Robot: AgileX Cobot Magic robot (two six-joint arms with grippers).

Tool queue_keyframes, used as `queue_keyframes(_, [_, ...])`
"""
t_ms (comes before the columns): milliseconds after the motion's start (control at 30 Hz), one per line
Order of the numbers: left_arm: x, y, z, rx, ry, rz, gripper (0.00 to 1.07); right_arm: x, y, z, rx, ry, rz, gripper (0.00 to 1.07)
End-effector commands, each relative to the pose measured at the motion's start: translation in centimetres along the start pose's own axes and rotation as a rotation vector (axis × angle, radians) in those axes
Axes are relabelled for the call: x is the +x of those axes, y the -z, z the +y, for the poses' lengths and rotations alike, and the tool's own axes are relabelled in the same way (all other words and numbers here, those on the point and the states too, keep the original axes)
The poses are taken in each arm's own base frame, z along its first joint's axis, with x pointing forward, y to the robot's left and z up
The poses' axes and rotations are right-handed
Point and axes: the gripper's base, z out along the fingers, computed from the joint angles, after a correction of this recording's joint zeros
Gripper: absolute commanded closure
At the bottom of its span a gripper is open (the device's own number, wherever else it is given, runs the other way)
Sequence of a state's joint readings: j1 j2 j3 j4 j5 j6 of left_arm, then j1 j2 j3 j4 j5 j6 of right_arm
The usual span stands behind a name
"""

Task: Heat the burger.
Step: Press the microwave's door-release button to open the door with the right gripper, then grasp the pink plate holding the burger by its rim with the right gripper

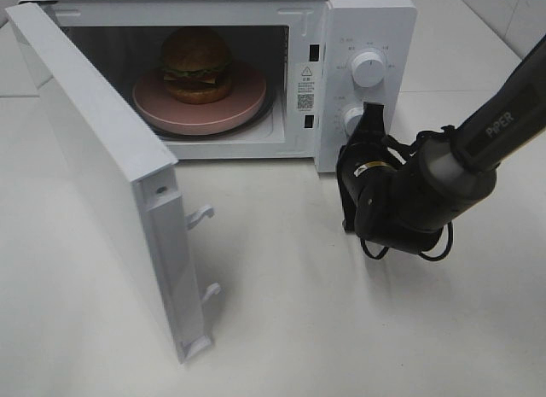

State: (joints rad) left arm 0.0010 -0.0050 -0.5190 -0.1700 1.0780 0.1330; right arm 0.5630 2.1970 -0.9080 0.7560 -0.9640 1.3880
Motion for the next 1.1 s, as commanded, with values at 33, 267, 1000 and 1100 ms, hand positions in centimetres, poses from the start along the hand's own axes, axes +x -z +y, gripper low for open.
queue_keyframes(33, [0.1,0.2,0.0,-0.002,0.002,-0.021,0.06,0.8,0.8,1.7,-0.089,0.023,0.042,1.07])
queue_keyframes(267, [0.1,0.2,0.0,-0.002,0.002,-0.021,0.06,0.8,3.1,0.6,0.050,0.104,0.086,1.07])
queue_keyframes(1000, [0.1,0.2,0.0,-0.002,0.002,-0.021,0.06,0.8,9.6,3.5,0.242,0.885,0.432,1.07])
queue_keyframes(1100, [0.1,0.2,0.0,-0.002,0.002,-0.021,0.06,1.0,10.4,3.8,0.245,1.040,0.526,1.07])
